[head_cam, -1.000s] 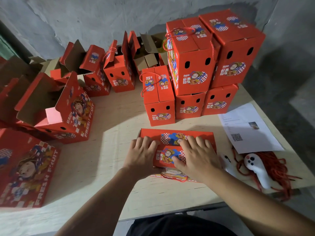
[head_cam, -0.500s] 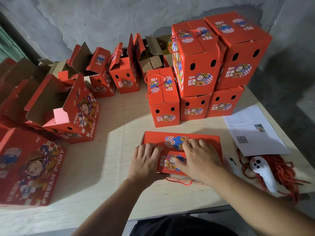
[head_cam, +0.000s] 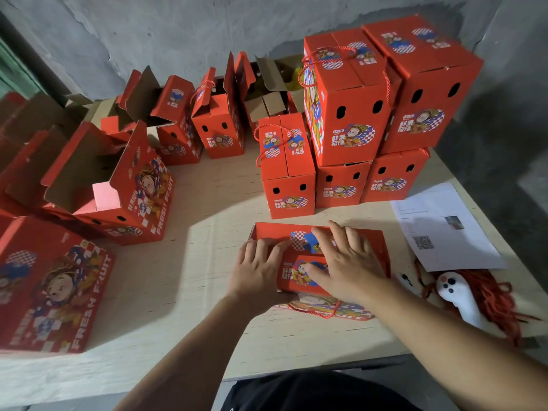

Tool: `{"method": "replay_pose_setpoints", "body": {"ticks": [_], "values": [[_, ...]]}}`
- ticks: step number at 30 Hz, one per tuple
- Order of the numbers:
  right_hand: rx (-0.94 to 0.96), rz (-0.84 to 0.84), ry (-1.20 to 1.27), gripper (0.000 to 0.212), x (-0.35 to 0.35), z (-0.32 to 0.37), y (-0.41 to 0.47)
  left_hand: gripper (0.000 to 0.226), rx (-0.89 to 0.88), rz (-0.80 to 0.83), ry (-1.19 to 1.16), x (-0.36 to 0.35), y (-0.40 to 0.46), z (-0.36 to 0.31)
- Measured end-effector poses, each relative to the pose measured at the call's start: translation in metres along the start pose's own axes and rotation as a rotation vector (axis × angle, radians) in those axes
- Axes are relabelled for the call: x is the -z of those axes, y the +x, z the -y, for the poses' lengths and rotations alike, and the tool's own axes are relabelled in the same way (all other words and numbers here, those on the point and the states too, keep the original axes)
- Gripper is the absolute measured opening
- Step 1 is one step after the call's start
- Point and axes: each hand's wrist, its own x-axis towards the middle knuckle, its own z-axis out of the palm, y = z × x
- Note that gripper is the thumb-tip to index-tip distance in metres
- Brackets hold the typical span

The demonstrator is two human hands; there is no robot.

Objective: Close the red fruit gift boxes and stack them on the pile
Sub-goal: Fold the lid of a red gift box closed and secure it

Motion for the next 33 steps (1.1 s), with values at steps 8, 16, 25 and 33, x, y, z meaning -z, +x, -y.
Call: {"method": "replay_pose_setpoints", "body": {"ticks": [8, 16, 25, 33], "values": [[0.097, 0.121, 0.280, 0.044, 0.041, -0.040, 0.018, 0.097, -0.026, -0.215, -0.003, -0.016, -0.014, 0.002], [0.163, 0.442, -0.022, 0.071, 0.074, -0.023, 0.045, 0.098, -0.060, -0.261, -0.012, -0.017, -0.015, 0.002], [0.162, 0.489, -0.241, 0.093, 0.072, -0.008, 0.047, 0.094, -0.061, -0.168, -0.043, -0.021, -0.010, 0.007], [0.192, 0.426, -0.355, 0.098, 0.076, 0.002, 0.047, 0.090, -0.099, -0.220, -0.084, -0.021, -0.009, 0.009]]}}
